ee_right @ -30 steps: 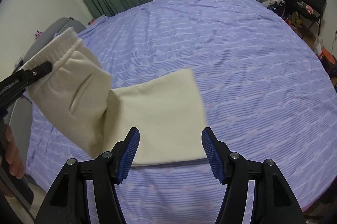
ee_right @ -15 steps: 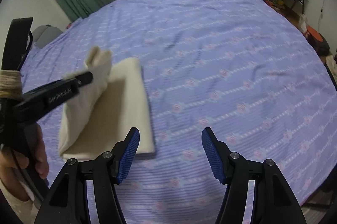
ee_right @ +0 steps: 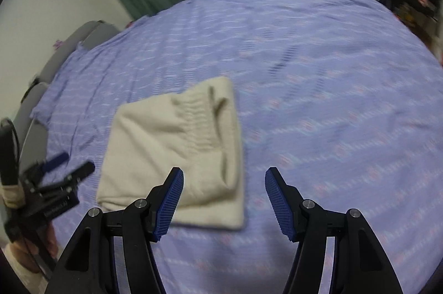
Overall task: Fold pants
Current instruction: 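Open the left tool and press the folded cream trousers flat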
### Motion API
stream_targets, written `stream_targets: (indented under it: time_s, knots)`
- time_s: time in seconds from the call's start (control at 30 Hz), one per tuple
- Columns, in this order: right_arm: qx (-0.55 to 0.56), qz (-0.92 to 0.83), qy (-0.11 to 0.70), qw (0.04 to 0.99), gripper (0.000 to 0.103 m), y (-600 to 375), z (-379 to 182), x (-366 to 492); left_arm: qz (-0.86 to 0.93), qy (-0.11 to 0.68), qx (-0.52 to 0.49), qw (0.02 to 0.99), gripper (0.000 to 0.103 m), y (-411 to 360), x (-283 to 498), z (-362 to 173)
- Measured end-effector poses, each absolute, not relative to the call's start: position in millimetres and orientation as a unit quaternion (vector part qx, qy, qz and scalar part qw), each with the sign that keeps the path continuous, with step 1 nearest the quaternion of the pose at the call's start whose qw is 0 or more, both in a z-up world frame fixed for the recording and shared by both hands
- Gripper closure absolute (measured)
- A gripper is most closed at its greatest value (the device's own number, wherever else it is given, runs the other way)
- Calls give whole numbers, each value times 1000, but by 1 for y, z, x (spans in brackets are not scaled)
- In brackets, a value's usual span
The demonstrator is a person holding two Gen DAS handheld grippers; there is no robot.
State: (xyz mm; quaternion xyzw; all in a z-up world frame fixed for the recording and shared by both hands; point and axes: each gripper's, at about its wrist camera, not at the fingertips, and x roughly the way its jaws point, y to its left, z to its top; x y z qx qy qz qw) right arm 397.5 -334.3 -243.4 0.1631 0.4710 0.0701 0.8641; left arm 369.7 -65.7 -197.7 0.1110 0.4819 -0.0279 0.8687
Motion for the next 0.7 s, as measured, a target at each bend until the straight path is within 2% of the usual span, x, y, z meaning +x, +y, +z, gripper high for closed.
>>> stream_targets:
  time_s: [0.23,0.4,0.43,0.47,0.5,0.7]
  knots:
    - [141,95,465,869,41,-306,-265,472,11,542,23,840,25,-21,389,-248]
    - [135,89,478,863,43,-296,-279,497,-6,566,32,823,28,-28,395,-280]
    - [133,89,481,862,47,-295,-282,501,-9,573,31,819,28,-28,395,-286]
    - [130,88,485,860,57,-293,-284,504,-10,574,29,818,29,-28,394,-290]
    - [130,89,486,860,60,-293,-283,504,-10,576,24,817,29,-27,393,-293]
    - [126,99,476,865,60,-287,-277,510,-2,584,17,811,29,-24,387,-310]
